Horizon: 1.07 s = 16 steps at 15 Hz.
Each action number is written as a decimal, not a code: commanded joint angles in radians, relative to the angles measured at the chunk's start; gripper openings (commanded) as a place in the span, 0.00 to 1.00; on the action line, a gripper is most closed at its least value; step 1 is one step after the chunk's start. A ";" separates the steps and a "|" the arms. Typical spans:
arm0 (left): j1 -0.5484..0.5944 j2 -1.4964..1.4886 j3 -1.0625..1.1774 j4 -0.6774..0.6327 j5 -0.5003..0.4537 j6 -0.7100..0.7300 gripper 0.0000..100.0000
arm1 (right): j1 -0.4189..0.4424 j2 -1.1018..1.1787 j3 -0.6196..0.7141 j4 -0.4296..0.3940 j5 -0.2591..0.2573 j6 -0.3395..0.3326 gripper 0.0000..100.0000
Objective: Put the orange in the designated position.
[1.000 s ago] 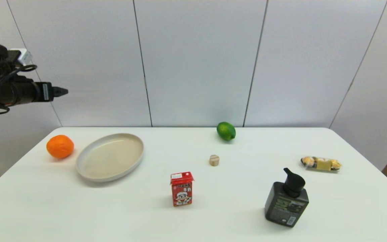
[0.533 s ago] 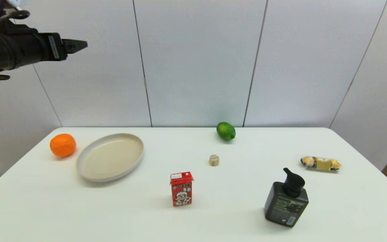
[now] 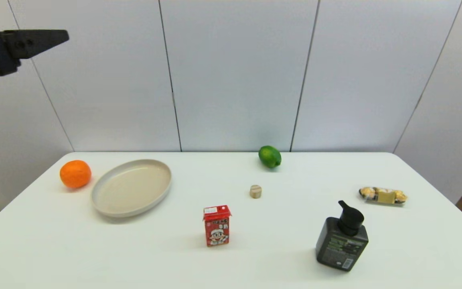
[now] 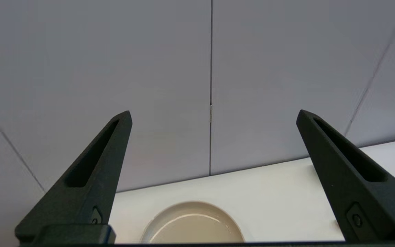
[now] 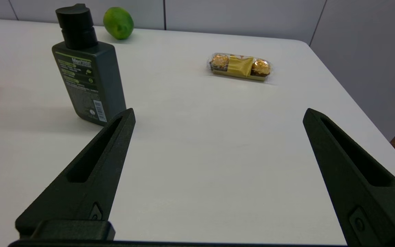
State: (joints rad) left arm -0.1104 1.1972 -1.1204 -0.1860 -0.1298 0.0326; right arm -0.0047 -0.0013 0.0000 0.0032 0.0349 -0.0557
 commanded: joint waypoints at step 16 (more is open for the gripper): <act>0.140 -1.042 0.847 0.003 0.006 -0.080 1.00 | 0.000 0.001 0.002 0.000 0.000 -0.001 1.00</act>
State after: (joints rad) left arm 0.0317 0.2336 -0.3179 -0.1821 -0.1230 -0.0455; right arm -0.0047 -0.0013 0.0000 0.0032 0.0345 -0.0562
